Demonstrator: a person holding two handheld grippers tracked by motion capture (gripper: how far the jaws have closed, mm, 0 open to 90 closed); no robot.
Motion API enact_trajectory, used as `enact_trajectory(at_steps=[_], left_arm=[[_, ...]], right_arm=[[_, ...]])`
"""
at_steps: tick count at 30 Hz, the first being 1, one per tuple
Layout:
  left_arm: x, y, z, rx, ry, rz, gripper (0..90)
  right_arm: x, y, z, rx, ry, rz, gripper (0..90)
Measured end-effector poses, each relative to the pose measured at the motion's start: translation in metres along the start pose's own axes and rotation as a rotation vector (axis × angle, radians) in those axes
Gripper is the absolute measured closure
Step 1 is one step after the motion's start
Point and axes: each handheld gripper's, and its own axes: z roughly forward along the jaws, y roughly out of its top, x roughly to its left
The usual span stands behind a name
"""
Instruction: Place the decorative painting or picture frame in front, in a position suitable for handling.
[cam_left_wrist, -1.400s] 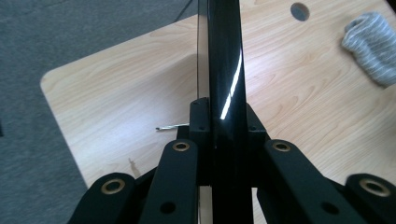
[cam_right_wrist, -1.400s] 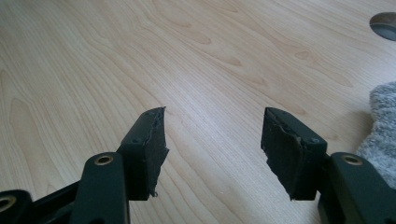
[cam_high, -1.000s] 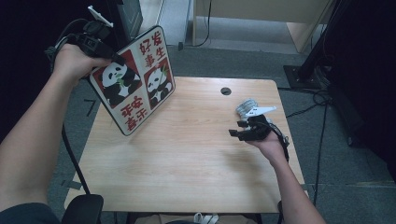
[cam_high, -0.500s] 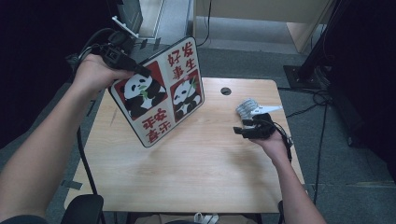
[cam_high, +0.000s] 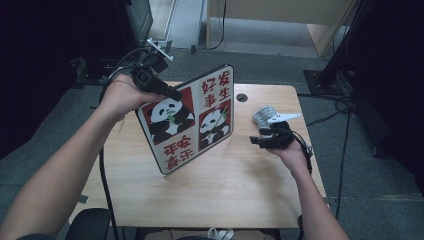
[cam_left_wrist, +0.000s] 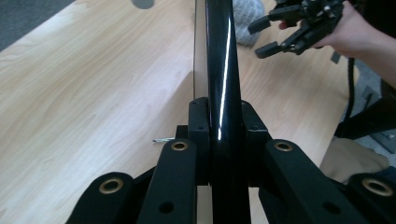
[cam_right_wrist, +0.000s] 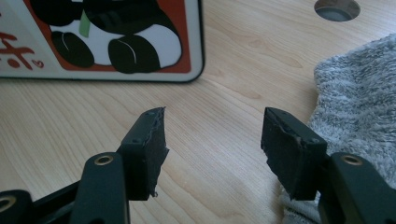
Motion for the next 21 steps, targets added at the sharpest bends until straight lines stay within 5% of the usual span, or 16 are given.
enact_trajectory(at_steps=[7,21], left_arm=[[-0.003,-0.003,0.011,-0.021,-0.043,-0.015,80.1],[0.003,-0.004,0.014,-0.006,-0.016,-0.033,79.7]], right_arm=[[0.0,0.0,-0.001,-0.002,-0.002,0.002,40.5],[0.0,-0.001,0.0,0.005,-0.001,0.001,40.2]])
